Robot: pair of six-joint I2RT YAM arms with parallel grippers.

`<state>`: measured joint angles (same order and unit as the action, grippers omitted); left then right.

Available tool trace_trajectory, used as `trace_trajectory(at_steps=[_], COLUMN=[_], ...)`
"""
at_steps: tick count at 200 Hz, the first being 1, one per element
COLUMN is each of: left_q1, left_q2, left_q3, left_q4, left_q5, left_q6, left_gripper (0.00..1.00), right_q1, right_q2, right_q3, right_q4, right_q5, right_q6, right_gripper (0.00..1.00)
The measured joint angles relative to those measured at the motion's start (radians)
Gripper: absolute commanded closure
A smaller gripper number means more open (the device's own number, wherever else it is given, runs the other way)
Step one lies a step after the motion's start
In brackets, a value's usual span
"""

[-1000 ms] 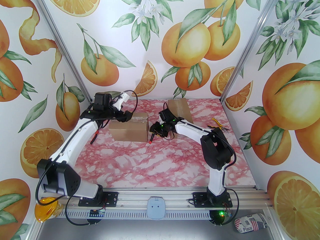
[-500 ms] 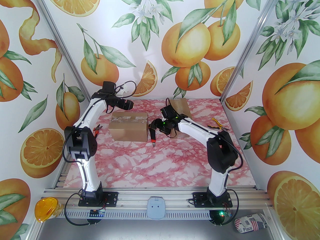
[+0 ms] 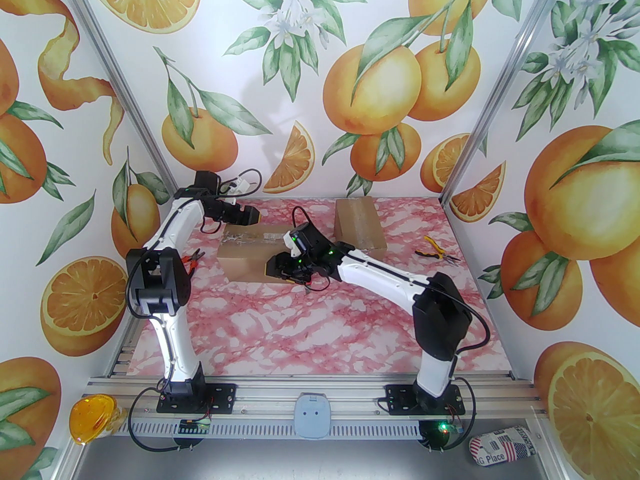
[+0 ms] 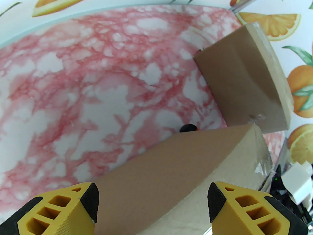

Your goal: Unpack the express box

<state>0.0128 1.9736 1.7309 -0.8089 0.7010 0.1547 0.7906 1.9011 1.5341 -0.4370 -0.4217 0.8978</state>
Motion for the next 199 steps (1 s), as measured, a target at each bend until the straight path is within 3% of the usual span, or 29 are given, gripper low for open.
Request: trace_trajectory(at_steps=[36,101,153,199], left_q1=[0.087,0.082,0.079,0.066], left_q2=[-0.256,-0.552,-0.651,-0.646], left_q3=[-0.294,-0.565,-0.664,-0.631], left_q4=[0.010,0.033,0.092,0.062], left_q5=[0.025,0.034,0.030,-0.101], left_q6=[-0.063,-0.163,-0.263,-0.283], left_gripper=[0.25,0.27,0.29,0.30], right_q1=[-0.033,-0.078,-0.070,-0.033], right_q2=[0.095,0.169,0.274,0.250], right_q3=[0.117,0.221,0.385,0.404], right_q4=[0.077,0.151,0.071,-0.094], right_q5=[0.030,0.044,0.083,0.263], right_q6=[0.023,0.032,-0.029,-0.168], right_gripper=[0.33,0.30,0.29,0.28])
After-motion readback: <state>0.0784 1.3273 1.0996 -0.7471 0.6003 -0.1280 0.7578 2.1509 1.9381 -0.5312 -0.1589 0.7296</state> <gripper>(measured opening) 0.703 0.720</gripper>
